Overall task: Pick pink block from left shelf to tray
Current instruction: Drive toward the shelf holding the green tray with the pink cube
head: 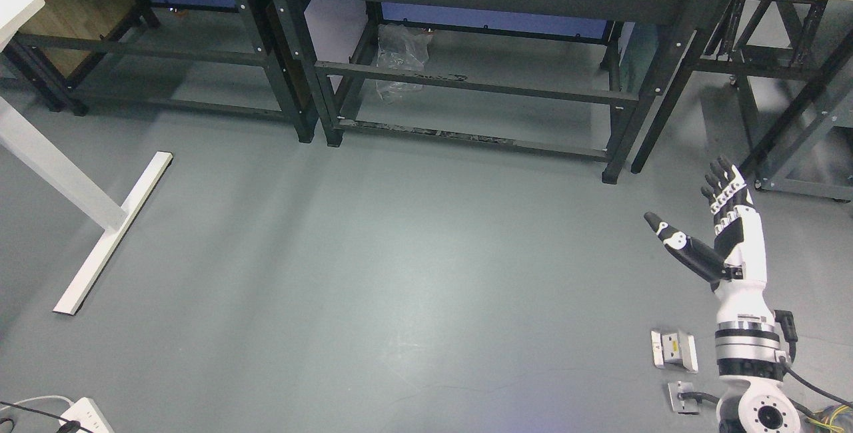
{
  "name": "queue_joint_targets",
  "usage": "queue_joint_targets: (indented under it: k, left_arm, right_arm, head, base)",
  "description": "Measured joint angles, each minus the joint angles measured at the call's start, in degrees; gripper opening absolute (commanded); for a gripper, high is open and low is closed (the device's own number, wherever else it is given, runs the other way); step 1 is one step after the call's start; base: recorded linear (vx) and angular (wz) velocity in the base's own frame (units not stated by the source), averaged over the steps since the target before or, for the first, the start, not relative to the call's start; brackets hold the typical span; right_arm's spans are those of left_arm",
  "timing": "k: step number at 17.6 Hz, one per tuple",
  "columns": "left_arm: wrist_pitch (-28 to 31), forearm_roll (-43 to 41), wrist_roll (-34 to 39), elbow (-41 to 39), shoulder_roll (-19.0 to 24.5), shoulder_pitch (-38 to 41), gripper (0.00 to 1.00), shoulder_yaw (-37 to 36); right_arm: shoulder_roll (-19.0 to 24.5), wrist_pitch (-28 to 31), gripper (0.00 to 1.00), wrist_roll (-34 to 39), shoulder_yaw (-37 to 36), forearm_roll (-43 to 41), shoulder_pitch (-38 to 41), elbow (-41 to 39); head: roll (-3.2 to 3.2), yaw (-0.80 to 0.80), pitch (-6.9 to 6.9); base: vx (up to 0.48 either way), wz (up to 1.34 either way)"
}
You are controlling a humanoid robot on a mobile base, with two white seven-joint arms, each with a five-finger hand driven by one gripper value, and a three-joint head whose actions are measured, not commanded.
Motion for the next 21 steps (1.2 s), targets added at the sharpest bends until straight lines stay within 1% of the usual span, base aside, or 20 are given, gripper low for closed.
queue_joint_targets:
  k: [13, 21]
  left_arm:
    - [0.00, 0.00, 0.00, 0.00, 0.00, 0.00, 1.00, 0.00]
    - [0.00, 0.00, 0.00, 0.00, 0.00, 0.00, 1.00, 0.00]
  right_arm:
    - [0.00, -0.21, 1.00, 0.47, 1.23, -0.30, 0.94, 0.10]
    - [0.00, 0.52, 1.00, 0.56, 1.46, -0.08, 1.47, 0.11]
  head:
    - [0.00, 0.00, 0.00]
    - [0.00, 0.00, 0.00]
  base:
    - [0.002, 0.00]
    - [0.049, 0.03]
